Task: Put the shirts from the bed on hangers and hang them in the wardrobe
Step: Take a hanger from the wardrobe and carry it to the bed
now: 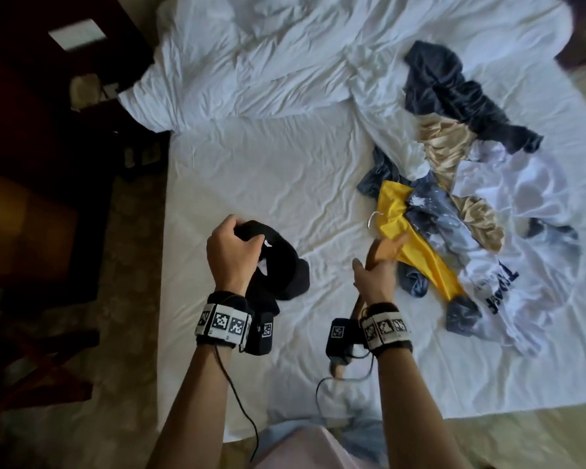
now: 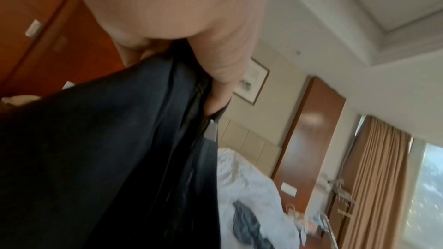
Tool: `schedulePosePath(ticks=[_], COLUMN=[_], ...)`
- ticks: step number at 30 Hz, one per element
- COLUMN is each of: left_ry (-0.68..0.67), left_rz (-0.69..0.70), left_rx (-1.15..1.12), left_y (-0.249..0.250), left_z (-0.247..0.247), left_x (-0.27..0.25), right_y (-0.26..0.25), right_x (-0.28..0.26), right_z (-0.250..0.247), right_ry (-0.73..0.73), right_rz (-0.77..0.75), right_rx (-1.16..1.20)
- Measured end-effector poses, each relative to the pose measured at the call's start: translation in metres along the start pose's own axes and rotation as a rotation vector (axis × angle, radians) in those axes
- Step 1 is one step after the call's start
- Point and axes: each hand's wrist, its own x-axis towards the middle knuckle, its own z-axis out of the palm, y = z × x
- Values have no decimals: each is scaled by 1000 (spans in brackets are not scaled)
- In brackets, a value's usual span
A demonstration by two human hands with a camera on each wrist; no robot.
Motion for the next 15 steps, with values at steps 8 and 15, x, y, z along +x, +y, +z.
schedulePosePath(ticks=[8,15], left_ry=[96,172], left_rz=[96,206], left_rx=[-166,-178], left_y=[100,167], left_z=[-76,-128], left_x=[-45,-80], right_y=[-83,-130], right_x=[-103,-151], right_z=[-60,-85], right_ry=[-165,-302], right_rz=[-437,-669], right_rx=[331,229])
